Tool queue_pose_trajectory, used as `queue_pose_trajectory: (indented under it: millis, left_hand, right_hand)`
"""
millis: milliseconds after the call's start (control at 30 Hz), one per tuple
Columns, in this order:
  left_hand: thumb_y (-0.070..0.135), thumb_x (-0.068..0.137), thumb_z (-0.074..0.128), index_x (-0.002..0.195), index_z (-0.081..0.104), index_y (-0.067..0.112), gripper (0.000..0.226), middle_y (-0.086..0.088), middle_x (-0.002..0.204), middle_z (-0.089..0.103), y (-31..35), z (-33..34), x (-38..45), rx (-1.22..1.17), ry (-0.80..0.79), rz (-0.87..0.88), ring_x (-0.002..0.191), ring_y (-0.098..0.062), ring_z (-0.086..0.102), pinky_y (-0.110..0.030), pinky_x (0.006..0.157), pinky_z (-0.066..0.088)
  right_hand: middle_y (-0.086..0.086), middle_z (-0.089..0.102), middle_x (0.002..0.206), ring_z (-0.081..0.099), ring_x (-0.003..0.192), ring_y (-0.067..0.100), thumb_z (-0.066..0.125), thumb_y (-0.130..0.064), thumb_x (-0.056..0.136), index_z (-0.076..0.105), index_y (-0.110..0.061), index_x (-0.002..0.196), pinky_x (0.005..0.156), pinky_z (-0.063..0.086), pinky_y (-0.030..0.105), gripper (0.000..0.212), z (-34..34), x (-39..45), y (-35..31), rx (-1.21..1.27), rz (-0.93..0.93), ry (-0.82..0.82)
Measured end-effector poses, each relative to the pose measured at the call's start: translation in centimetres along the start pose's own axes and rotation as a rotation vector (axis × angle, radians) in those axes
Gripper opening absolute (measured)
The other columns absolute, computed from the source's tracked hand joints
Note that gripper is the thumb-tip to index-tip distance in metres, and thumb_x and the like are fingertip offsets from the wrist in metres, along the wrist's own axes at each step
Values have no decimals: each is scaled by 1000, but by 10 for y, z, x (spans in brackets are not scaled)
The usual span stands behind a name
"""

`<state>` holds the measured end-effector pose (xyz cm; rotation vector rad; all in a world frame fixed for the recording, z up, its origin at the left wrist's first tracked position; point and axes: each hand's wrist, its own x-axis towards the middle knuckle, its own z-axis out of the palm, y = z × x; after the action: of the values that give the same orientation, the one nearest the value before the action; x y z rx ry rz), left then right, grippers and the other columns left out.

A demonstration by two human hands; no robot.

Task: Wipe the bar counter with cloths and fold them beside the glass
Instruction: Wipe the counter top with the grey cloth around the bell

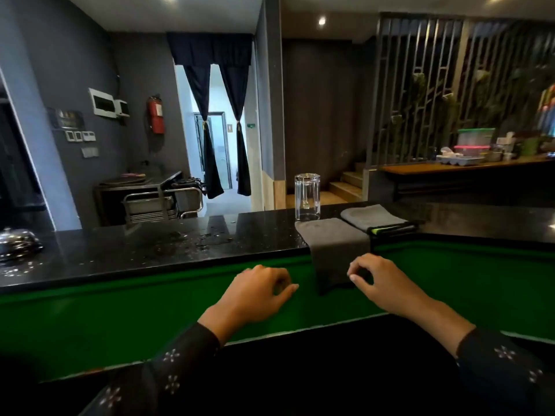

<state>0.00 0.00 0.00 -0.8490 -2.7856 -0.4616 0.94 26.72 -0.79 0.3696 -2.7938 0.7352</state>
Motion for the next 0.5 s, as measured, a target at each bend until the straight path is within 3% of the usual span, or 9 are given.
queue_pose_trajectory:
  millis: [100, 267, 400, 500]
  left_hand:
    - [52, 91, 42, 99, 62, 28, 32, 11, 99, 66, 10, 7, 27, 113, 109, 76, 94, -7, 59, -34, 93, 45]
    - [48, 91, 45, 112, 54, 28, 31, 6, 113, 58, 21, 14, 75, 192, 242, 103, 107, -12, 52, -34, 98, 35]
    - [51, 88, 48, 132, 43, 26, 51, 0, 136, 48, 19, 21, 110, 235, 201, 34, 123, -18, 47, -40, 105, 32]
    - [56, 86, 50, 142, 32, 25, 66, -2, 147, 41, 13, 31, 131, 236, 92, -27, 132, -22, 40, -44, 110, 27]
  right_hand:
    - [-10, 57, 102, 55, 97, 10, 58, -27, 90, 57, -31, 93, 86, 49, 33, 5, -8, 15, 14, -27, 5, 69]
    - [-6, 54, 120, 51, 113, 14, 59, -26, 90, 54, -29, 115, 95, 45, 34, 26, -15, 48, 28, -59, -54, 143]
    - [-3, 44, 144, 38, 133, 16, 60, -33, 89, 41, -25, 139, 110, 31, 33, 55, -16, 74, 36, -211, -119, 111]
    - [-2, 49, 141, 42, 131, 16, 59, -39, 89, 44, -24, 139, 109, 30, 32, 54, -15, 89, 46, -284, -142, 78]
